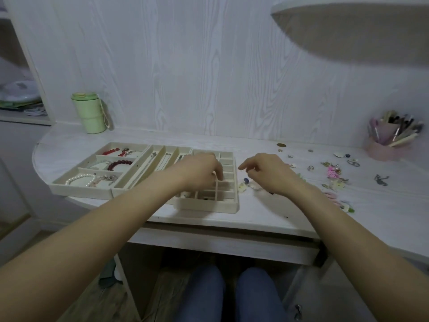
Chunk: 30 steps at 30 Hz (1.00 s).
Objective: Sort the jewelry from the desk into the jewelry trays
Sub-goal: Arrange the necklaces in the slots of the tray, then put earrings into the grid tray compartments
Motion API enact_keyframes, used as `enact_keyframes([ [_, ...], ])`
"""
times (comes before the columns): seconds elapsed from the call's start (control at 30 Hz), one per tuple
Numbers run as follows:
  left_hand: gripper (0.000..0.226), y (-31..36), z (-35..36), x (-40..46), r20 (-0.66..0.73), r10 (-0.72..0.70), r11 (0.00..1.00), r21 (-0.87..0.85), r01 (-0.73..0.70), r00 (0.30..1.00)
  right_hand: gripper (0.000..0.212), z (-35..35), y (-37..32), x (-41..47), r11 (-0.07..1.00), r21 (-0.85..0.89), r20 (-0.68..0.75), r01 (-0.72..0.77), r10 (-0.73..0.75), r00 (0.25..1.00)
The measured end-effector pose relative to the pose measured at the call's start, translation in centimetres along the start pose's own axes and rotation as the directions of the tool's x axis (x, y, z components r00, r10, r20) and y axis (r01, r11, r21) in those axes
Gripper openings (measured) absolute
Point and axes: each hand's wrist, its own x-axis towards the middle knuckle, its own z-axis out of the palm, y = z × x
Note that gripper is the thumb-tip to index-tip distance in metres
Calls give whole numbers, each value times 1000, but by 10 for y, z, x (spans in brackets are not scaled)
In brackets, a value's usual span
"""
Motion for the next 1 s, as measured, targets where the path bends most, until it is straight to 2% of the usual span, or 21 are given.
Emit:
enact_keyframes([
  [0.2,28,27,-3,44,-87,25,1000,-14,-26,996,36,-6,41,4,988,7,-60,-155,155,986],
  [0.43,24,32,27,100,40,2,999,-43,0,999,36,10,69,24,974,-10,52,-227,227,973],
  [0.6,27,37,43,120,82,-28,999,29,25,996,34,16,75,45,969,4,114,-246,244,963],
  [0.73,32,39,47,128,108,-23,999,-33,27,994,4,20,81,50,976,32,71,-214,211,975],
  [0.87,33,39,52,133,118,-17,992,-121,31,993,25,21,86,48,965,109,27,-240,239,971],
  [1.0,36,38,50,136,75,16,967,-256,3,997,19,15,87,44,943,252,-57,-217,238,970],
])
